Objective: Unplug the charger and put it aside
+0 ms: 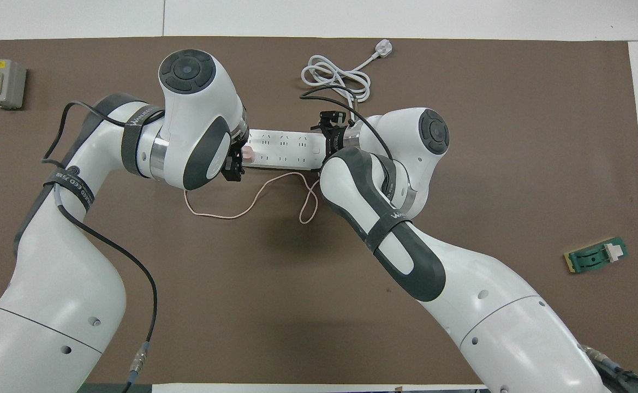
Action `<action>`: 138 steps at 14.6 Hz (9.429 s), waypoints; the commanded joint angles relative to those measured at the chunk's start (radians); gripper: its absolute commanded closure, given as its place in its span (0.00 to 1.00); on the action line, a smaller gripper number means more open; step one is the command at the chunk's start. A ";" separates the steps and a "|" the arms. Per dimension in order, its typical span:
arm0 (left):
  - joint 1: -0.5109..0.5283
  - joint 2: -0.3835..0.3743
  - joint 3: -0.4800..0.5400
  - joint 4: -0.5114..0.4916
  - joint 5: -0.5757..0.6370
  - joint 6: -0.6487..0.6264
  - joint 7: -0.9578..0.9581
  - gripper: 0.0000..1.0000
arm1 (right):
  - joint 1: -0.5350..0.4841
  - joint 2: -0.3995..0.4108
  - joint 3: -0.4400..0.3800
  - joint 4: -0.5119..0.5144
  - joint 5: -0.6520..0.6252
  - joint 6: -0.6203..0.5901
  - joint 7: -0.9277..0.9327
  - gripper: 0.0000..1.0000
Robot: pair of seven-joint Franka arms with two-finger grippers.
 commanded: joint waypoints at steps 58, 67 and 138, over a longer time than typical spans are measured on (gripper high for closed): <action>0.000 0.047 0.005 -0.022 0.033 0.069 0.003 0.16 | -0.019 0.111 0.011 0.087 0.081 -0.040 -0.139 1.00; -0.004 0.040 0.002 -0.019 0.031 0.057 0.012 0.67 | -0.019 0.111 0.011 0.085 0.081 -0.040 -0.151 1.00; 0.740 -0.358 0.017 -0.615 -0.784 -0.158 2.865 0.91 | -0.461 -0.578 0.129 0.015 -0.812 -0.904 -1.049 0.00</action>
